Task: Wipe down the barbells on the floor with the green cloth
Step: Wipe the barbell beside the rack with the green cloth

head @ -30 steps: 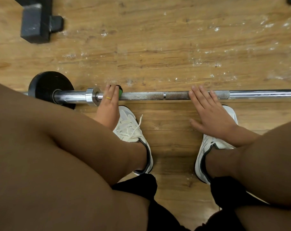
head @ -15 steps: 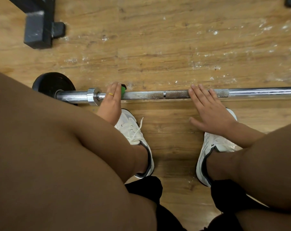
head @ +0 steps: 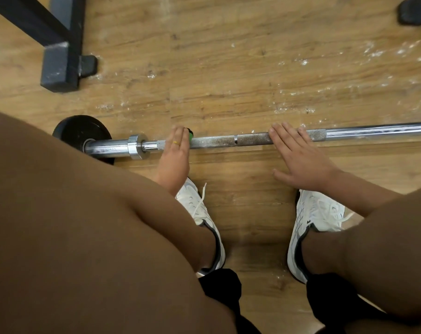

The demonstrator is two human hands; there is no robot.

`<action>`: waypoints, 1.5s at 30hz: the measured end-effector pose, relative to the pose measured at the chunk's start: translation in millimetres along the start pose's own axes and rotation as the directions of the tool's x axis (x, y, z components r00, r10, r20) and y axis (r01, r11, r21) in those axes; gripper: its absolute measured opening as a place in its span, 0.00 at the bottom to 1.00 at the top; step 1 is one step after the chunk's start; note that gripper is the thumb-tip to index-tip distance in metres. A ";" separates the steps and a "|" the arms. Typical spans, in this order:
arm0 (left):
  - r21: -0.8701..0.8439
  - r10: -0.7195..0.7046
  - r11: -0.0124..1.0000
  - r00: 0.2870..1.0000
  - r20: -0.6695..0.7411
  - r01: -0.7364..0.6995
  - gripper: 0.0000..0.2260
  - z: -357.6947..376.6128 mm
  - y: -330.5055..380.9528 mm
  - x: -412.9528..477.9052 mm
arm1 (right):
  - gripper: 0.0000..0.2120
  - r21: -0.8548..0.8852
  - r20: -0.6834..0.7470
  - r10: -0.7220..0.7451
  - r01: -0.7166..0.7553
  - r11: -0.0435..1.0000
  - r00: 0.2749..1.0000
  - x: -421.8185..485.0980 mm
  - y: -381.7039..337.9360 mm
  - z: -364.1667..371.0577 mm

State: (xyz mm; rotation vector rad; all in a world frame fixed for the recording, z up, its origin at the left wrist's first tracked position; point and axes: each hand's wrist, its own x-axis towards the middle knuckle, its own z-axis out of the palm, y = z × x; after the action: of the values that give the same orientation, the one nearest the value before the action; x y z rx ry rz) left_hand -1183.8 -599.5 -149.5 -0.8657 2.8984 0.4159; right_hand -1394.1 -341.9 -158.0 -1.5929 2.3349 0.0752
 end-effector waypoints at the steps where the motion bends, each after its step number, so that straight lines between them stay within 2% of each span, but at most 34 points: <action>1: -0.005 0.043 0.999 0.999 0.007 -0.043 0.33 1.6 1.8 -1.5 | 0.48 0.004 0.002 0.002 -0.002 1.000 1.000 1.2 0.4 -0.7; 3: -0.026 0.037 0.999 0.999 0.005 -0.037 0.33 -0.8 -3.6 2.1 | 0.48 0.016 0.004 0.004 -0.004 1.000 1.000 3.7 1.4 -2.6; 6: -0.070 -0.113 0.992 0.993 -0.041 0.110 0.33 -2.8 -6.6 13.6 | 0.47 0.034 0.010 0.000 -0.001 0.999 1.000 7.9 4.5 -5.5; 7: -0.066 -0.122 0.991 0.991 -0.051 0.119 0.32 -1.0 -1.5 13.8 | 0.47 0.036 0.011 -0.001 0.001 0.999 1.000 9.2 5.5 -5.8; 12: -0.038 0.039 0.998 0.999 -0.027 -0.040 0.33 5.9 9.3 10.3 | 0.48 0.039 0.011 -0.003 0.002 0.999 1.000 15.5 9.5 -7.5; 18: -0.006 0.023 1.000 1.000 -0.008 -0.023 0.31 4.3 4.1 38.8 | 0.48 0.028 0.008 0.002 -0.002 1.000 1.000 28.3 19.6 -6.3; 22: 0.063 0.082 0.994 0.995 0.049 -0.085 0.33 -2.8 4.6 50.2 | 0.49 0.030 0.027 0.006 -0.007 1.000 1.000 42.0 26.9 -9.6; 27: 0.127 0.207 0.967 0.971 0.120 -0.222 0.35 -11.2 -0.2 63.3 | 0.48 0.036 0.063 -0.001 -0.001 0.999 0.998 55.8 35.5 -16.8; 32: 0.128 0.380 0.907 0.911 0.159 -0.401 0.38 -10.1 -0.9 67.6 | 0.47 0.049 0.063 0.006 -0.009 0.999 0.998 64.8 38.6 -21.7; 38: 0.069 0.220 0.972 0.972 0.088 -0.226 0.39 -5.1 7.3 82.4 | 0.47 0.054 0.084 -0.005 0.000 0.999 0.996 75.5 46.5 -26.8; 42: -0.030 0.085 0.996 0.996 -0.002 -0.085 0.35 0.3 21.4 87.7 | 0.48 0.044 0.082 -0.008 0.005 0.999 0.997 82.6 50.7 -30.6; 45: -0.017 0.134 0.991 0.991 0.002 -0.134 0.36 11.4 30.3 83.8 | 0.49 0.045 0.092 0.007 -0.011 0.999 0.996 86.8 52.0 -30.8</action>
State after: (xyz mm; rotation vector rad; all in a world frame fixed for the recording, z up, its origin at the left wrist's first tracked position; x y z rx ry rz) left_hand -1270.4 -615.9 -166.9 -0.6736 2.9645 0.4528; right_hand -1477.5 -406.9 -160.3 -1.5242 2.2579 0.0948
